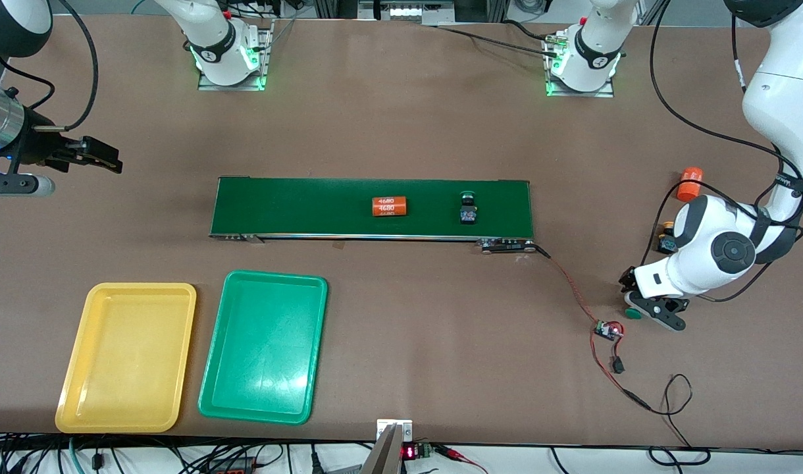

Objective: Sort buttons by color to trays
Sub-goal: 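Grasp the green-capped button with the left gripper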

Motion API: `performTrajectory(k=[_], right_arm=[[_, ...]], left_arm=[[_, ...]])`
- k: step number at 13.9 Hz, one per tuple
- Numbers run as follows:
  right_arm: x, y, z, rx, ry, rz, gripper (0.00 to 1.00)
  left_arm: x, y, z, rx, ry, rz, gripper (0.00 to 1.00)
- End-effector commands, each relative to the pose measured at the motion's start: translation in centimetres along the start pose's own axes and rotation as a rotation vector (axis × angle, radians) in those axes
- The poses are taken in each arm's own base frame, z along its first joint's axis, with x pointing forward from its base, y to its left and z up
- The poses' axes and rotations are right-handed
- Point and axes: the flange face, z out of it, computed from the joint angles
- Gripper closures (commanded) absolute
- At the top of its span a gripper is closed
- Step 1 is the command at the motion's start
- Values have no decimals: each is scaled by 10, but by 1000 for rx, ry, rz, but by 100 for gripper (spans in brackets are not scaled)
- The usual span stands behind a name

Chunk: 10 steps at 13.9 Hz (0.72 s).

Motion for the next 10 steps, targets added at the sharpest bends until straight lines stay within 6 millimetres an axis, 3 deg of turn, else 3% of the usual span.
performTrajectory(k=[1,4,6,7,10], right_arm=[[0,-1,-2,14,-1,-8,0],[0,-1,-1,14,-5,-8,0],[0,0,-2,16,-4,-5,0],[0,-2,-2,16,-4,-4,0],[-1,-6,-2,15,-4,-2,0]], left_arm=[[2,-3,-5,30,1,23,81],[6,-3,-24,42,-4,26,82],[26,21,-56,10,-50,44,82],[40,49,-83,-21,-130,21,81],[64,132,-119,-81,-245,-75,81]])
